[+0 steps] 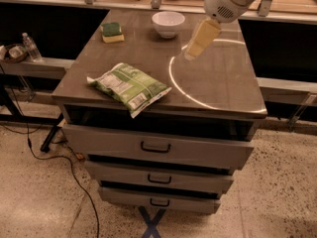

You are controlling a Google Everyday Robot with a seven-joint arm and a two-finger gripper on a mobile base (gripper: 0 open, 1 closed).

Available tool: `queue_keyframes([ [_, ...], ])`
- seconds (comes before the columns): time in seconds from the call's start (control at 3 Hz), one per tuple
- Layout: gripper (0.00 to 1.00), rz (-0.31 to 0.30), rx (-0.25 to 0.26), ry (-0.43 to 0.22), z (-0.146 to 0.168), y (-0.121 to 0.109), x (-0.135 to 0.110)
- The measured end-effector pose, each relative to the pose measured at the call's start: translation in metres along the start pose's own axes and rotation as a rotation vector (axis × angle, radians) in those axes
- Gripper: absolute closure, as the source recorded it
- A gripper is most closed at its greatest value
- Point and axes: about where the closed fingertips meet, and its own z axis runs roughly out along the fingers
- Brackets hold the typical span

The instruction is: Move white bowl near green jalapeno chip bag

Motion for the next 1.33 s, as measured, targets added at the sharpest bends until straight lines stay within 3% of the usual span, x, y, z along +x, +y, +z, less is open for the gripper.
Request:
queue_keyframes([
  [0.33, 0.0, 0.038, 0.026, -0.058, 0.05, -0.025, -0.02],
  [0.67, 0.0, 0.116, 0.0, -0.11, 0.108, -0.049, -0.04],
  [1.0, 0.0, 0.25, -0.023, -0.134, 0.171, -0.08, -0.051],
  [1.33, 0.0, 0.342, -0.025, -0.133, 0.199, -0.095, -0.048],
])
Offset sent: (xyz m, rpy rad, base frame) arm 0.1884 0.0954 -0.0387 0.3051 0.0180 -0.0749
